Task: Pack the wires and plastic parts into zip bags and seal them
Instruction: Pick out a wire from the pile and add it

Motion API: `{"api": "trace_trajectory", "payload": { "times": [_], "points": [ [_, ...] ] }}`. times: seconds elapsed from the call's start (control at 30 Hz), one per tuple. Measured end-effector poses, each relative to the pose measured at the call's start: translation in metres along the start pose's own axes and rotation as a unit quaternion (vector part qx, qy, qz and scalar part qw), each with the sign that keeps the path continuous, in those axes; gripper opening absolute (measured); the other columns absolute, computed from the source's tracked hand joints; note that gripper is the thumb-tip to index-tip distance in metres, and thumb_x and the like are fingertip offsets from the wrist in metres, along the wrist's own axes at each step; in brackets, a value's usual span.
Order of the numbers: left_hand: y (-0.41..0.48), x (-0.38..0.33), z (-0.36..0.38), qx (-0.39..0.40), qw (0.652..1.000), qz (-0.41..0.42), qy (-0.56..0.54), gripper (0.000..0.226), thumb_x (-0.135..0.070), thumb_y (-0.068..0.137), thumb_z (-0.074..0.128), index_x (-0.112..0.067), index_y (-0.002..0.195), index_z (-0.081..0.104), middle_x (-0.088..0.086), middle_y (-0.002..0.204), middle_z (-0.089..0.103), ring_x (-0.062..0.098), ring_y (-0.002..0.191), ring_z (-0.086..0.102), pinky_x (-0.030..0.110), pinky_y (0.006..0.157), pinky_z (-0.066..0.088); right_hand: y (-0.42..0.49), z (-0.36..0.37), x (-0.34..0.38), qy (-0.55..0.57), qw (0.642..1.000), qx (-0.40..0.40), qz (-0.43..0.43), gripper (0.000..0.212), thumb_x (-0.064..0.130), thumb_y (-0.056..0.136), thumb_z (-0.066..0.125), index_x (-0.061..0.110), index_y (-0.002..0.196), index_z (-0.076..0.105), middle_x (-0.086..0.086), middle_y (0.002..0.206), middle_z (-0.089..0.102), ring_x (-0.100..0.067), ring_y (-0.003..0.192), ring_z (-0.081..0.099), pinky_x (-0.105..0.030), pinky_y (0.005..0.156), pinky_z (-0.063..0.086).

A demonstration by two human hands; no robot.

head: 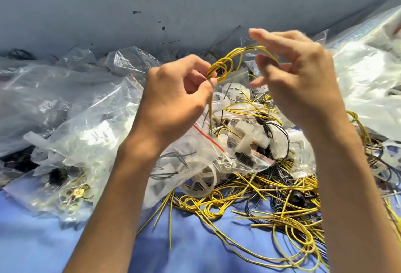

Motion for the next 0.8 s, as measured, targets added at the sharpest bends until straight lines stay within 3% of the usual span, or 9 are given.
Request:
{"api": "trace_trajectory", "payload": {
  "times": [0.07,0.17,0.3,0.4,0.5,0.6,0.67,0.77,0.8],
  "points": [
    [0.0,0.002,0.0,-0.001,1.0,-0.015,-0.019,0.007,-0.017,0.083,0.067,-0.024,0.083,0.068,-0.007,0.07,0.07,0.005,0.061,0.068,0.021,0.064,0.056,-0.002,0.009,0.01,-0.034,0.998,0.023,-0.04,0.043,0.028,0.088,0.053,0.025,0.13,0.058,-0.002,0.132,0.051,-0.008,0.081,0.067,-0.034,0.087,0.051],
    [0.0,0.004,0.0,0.006,0.996,-0.041,-0.075,0.006,-0.017,0.08,0.066,-0.023,0.082,0.067,-0.004,0.071,0.072,0.007,0.064,0.07,0.024,0.065,0.057,-0.007,0.029,0.014,-0.087,0.987,0.119,-0.059,0.06,0.049,0.089,0.056,0.026,0.142,0.044,0.002,0.142,0.045,0.011,0.07,0.055,-0.028,0.089,0.046],
    [0.001,0.007,-0.001,-0.007,0.988,-0.08,-0.13,0.012,-0.01,0.081,0.068,-0.021,0.079,0.065,-0.002,0.072,0.073,0.012,0.069,0.071,0.03,0.068,0.059,-0.012,0.042,0.005,-0.091,0.974,0.205,-0.035,0.084,0.062,0.082,0.052,0.029,0.152,0.017,0.004,0.137,0.048,-0.004,0.093,0.06,-0.027,0.09,0.043],
    [0.0,0.007,-0.002,-0.021,0.961,-0.125,-0.246,0.013,-0.001,0.088,0.062,-0.011,0.08,0.058,-0.001,0.065,0.071,0.016,0.066,0.072,0.023,0.063,0.057,-0.018,0.048,0.002,-0.118,0.954,0.272,-0.037,0.097,0.06,0.072,0.058,0.034,0.152,0.01,0.006,0.129,0.052,-0.006,0.092,0.06,-0.032,0.089,0.048],
    [0.0,0.005,-0.002,-0.016,0.936,-0.145,-0.32,0.01,0.0,0.09,0.058,-0.007,0.083,0.055,0.002,0.066,0.071,0.014,0.062,0.071,0.017,0.062,0.053,-0.015,0.048,0.003,-0.145,0.958,0.238,-0.062,0.068,0.04,0.082,0.066,0.025,0.142,0.037,0.009,0.108,0.059,-0.003,0.075,0.049,-0.029,0.08,0.045],
    [0.0,0.003,-0.002,-0.007,0.92,-0.157,-0.359,0.011,0.0,0.092,0.054,-0.006,0.083,0.054,0.004,0.069,0.072,0.014,0.065,0.07,0.017,0.065,0.054,-0.01,0.042,0.011,-0.134,0.972,0.166,-0.093,0.025,0.025,0.086,0.064,0.017,0.11,0.063,0.012,0.076,0.057,-0.013,0.066,0.041,-0.018,0.065,0.036],
    [0.001,0.003,-0.001,-0.004,0.911,-0.167,-0.378,0.014,0.001,0.093,0.051,-0.006,0.081,0.052,0.004,0.069,0.072,0.014,0.065,0.07,0.017,0.066,0.055,-0.009,0.038,0.01,-0.114,0.978,0.148,-0.091,0.019,0.02,0.087,0.062,0.014,0.104,0.069,0.007,0.062,0.052,-0.02,0.067,0.04,-0.013,0.063,0.036],
    [0.002,0.006,-0.003,-0.007,0.904,-0.18,-0.387,0.018,0.003,0.094,0.048,-0.007,0.079,0.05,0.004,0.069,0.071,0.014,0.064,0.07,0.016,0.065,0.054,-0.007,0.032,0.007,-0.076,0.985,0.127,-0.083,0.017,0.019,0.089,0.059,0.009,0.099,0.07,-0.007,0.067,0.058,-0.025,0.068,0.049,-0.034,0.069,0.045],
    [0.003,0.008,-0.004,-0.005,0.909,-0.181,-0.375,0.019,0.003,0.093,0.047,-0.008,0.078,0.051,0.005,0.07,0.07,0.014,0.065,0.07,0.016,0.066,0.054,-0.006,0.03,0.006,-0.061,0.988,0.117,-0.084,0.018,0.018,0.089,0.058,0.01,0.1,0.07,-0.007,0.071,0.063,-0.021,0.069,0.053,-0.035,0.067,0.045]
  ]
}}
Point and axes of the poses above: each hand's wrist, its own y-axis towards the middle knuckle, its own z-axis out of the palm, x = y × z, the point moved 6 cm from there along y, towards the middle knuckle
